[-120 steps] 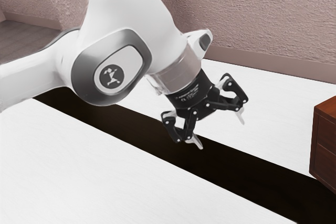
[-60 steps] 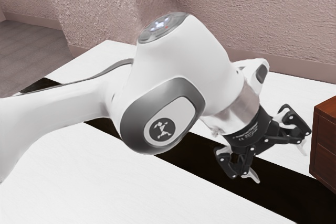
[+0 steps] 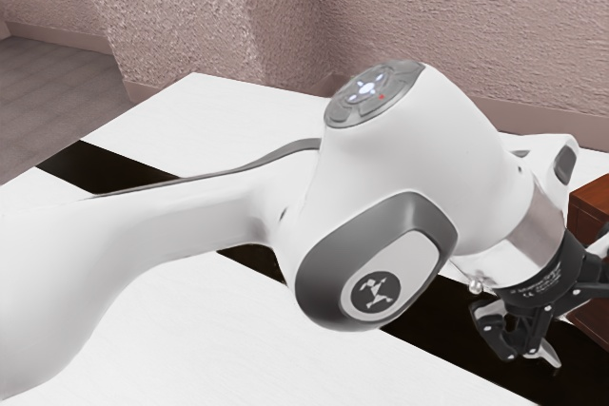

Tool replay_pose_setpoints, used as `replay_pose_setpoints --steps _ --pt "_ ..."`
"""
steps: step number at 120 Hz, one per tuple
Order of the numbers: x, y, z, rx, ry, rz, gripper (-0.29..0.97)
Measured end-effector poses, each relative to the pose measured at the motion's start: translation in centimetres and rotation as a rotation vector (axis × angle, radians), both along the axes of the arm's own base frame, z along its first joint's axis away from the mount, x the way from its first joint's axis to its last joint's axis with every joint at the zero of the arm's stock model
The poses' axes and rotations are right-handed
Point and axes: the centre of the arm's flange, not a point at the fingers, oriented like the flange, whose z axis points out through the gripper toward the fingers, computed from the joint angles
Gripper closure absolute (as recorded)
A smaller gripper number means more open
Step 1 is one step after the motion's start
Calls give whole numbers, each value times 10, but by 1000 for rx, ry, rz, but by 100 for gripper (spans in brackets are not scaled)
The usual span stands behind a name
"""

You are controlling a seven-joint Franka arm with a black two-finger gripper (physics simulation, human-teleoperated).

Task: Pull the drawer handle with one arm to open the drawer

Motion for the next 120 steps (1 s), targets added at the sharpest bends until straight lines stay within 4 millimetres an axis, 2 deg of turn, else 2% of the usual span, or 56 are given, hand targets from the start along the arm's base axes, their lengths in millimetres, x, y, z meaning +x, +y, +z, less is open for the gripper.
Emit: replay_pose_setpoints --steps 48,75,120 --pt "29 -30 -12 -19 -19 2 0" --pt "51 -34 -26 -17 -16 19 0" --pt "67 -32 -40 -10 -9 36 0"
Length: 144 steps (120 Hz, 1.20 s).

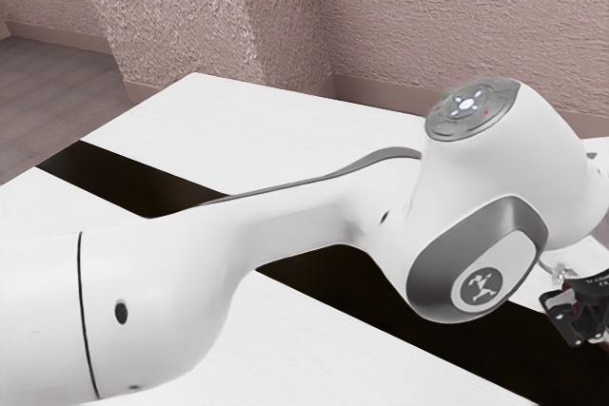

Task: Pull the drawer handle with one arm to open the drawer

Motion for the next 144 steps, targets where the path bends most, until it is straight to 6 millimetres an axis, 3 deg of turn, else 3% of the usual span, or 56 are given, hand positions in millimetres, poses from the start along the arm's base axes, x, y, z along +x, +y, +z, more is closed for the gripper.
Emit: replay_pose_setpoints --steps 32,78,144 --pt "3 -1 -7 5 8 1 1" --pt "3 -2 -9 7 8 -2 13" --pt "1 1 0 -6 11 5 55"
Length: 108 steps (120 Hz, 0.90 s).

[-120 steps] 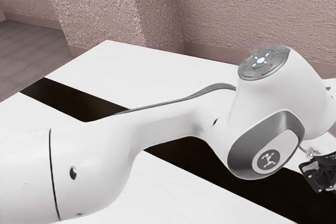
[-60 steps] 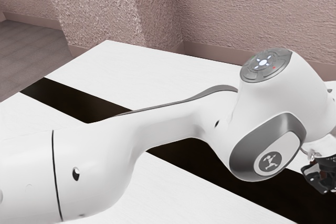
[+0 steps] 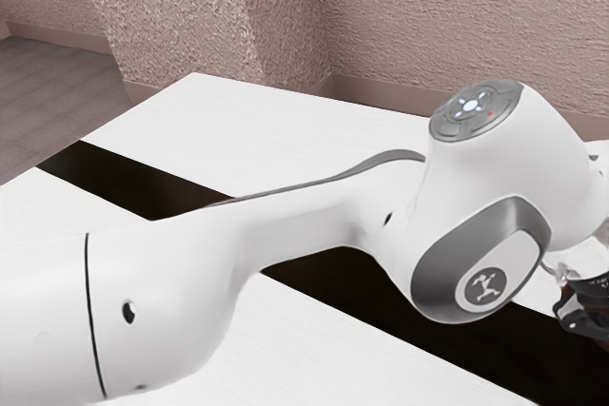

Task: Pull the drawer handle with one arm to open the drawer

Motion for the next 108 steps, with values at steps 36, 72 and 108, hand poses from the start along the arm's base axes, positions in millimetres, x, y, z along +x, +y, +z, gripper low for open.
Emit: replay_pose_setpoints --steps 36,72,108 --pt "-4 2 7 1 3 -1 73" --pt "-21 11 10 8 32 0 78" --pt "-43 26 8 8 64 12 79"
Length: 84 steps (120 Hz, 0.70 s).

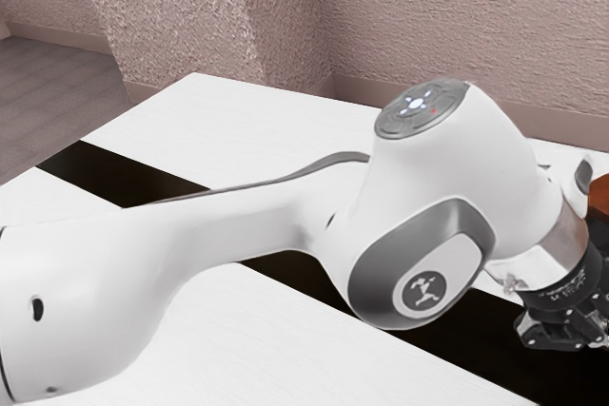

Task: Pull the drawer handle with one arm to open the drawer

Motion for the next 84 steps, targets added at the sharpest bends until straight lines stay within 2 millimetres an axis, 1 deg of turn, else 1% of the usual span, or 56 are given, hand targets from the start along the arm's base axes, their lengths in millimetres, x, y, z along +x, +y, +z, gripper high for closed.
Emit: replay_pose_setpoints --steps 52,84 --pt "-31 19 2 -21 22 14 79" --pt "-46 28 -2 -29 28 20 79"
